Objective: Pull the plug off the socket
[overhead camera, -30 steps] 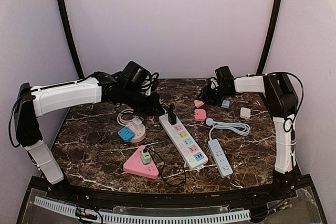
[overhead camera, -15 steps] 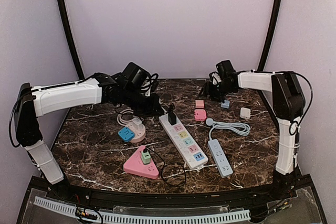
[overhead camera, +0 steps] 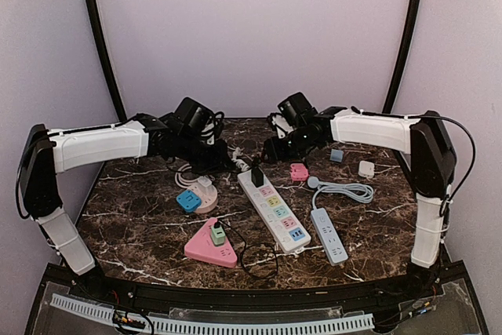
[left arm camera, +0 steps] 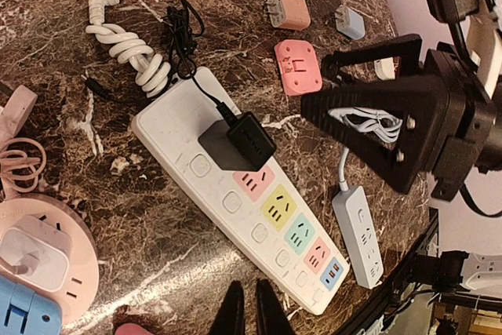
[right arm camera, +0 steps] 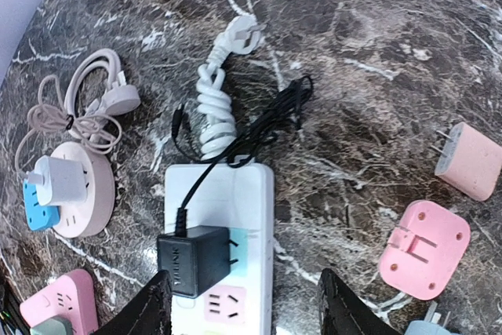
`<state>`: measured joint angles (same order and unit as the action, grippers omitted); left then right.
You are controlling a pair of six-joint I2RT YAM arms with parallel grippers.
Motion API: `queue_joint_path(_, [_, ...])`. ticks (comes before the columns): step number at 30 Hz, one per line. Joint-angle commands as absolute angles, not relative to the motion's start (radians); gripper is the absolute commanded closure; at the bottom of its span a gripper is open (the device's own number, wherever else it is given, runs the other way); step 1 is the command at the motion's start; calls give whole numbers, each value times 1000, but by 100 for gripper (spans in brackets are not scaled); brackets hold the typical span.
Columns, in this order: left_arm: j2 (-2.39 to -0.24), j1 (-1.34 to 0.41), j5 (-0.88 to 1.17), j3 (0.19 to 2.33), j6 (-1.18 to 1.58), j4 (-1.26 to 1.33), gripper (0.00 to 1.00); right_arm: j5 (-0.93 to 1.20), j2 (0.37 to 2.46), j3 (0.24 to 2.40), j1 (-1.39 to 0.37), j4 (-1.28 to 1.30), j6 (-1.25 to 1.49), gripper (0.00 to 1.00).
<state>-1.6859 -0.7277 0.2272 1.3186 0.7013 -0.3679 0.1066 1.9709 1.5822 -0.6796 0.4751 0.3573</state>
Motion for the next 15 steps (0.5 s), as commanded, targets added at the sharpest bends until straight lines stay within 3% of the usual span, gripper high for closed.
queue_joint_path(1, [-1646,-718,219,1285,729,-325,94,34,2011,1645,-750,533,312,41])
queue_joint_path(15, [-1769,-688,257,1328,786,-254,94,-92,2159,1816,-836,648,244,51])
